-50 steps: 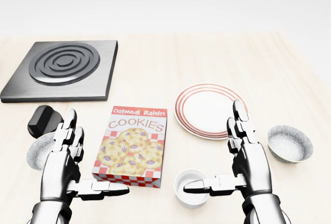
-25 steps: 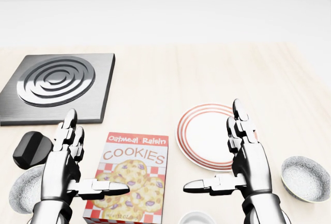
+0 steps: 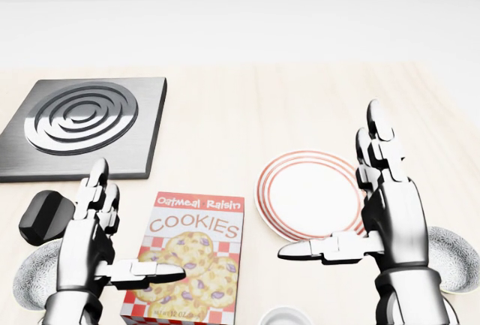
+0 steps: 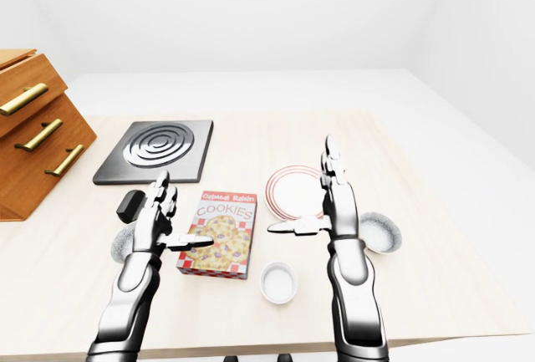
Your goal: Pick the akita bowl next to the plate and place it on the plate.
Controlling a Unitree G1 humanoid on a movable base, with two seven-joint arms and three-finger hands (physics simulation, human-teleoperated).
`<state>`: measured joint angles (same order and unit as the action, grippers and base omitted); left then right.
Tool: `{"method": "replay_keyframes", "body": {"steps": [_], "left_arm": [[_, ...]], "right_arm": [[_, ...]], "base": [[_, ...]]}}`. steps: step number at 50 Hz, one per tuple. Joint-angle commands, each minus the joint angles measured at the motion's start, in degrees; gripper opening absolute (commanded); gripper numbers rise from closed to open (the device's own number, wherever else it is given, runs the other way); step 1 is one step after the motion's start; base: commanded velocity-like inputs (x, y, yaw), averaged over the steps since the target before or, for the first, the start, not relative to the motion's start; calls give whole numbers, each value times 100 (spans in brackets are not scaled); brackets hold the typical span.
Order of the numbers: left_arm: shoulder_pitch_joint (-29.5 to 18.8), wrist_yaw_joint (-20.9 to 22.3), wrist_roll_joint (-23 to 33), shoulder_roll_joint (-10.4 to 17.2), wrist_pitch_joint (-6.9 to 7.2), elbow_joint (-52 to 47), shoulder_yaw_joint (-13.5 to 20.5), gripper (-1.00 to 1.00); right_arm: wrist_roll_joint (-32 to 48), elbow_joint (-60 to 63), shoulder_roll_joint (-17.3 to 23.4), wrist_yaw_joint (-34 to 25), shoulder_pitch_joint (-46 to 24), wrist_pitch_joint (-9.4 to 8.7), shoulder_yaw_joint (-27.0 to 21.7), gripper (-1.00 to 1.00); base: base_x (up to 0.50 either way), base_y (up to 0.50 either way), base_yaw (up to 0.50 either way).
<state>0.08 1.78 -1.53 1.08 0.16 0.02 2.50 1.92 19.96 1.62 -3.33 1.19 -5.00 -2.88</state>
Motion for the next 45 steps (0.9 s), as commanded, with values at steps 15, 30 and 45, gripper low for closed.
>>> {"method": "replay_keyframes", "body": {"steps": [15,30,45], "left_arm": [[23,-59,-66,-16,276,-376,0,100],[11,-217,-298,31,484,-1992,170,100],[-1005,-497,-1240,780,484,-3703,1526,100]], "right_arm": [[48,332,-18,3,19,0,-73,100],[-14,320,10,15,-9,0,-150,100],[4,261,0,26,32,0,-122,100]], "base": [[0,0,0],[0,0,0],[0,0,0]]}}
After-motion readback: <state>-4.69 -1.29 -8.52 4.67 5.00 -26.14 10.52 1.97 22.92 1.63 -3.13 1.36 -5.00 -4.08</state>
